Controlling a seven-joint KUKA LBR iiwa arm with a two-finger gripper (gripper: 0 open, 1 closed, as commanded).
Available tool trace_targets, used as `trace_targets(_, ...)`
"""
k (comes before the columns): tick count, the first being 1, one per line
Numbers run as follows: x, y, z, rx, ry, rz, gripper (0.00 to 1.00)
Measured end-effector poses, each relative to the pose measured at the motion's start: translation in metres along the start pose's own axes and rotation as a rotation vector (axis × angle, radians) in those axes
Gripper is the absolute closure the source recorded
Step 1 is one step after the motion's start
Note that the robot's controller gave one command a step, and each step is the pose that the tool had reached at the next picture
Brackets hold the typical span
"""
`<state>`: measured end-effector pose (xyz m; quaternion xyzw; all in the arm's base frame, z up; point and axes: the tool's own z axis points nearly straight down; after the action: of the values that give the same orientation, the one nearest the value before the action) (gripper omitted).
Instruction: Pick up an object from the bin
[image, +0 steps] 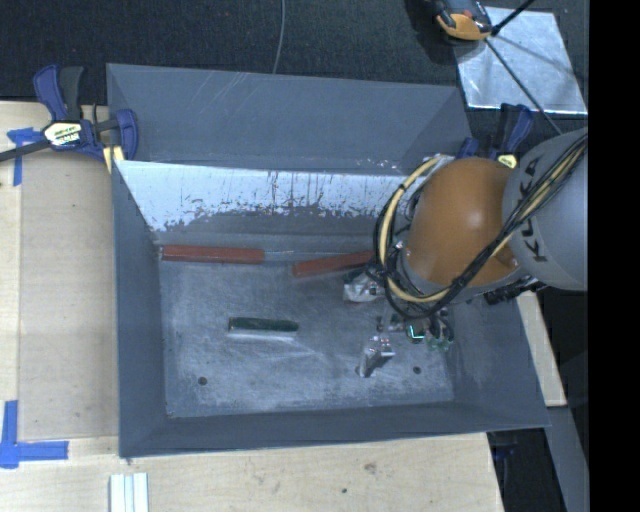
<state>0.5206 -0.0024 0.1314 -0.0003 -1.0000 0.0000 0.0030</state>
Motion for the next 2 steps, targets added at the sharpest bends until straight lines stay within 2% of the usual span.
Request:
trace_targets(1, -0.002, 0.000, -0.004, 0.000, -0.008, 0.000, 0.00)
trace_targets(2, 0.002, 0.069, 0.056, 0.003, -0.012, -0.216, 1.00)
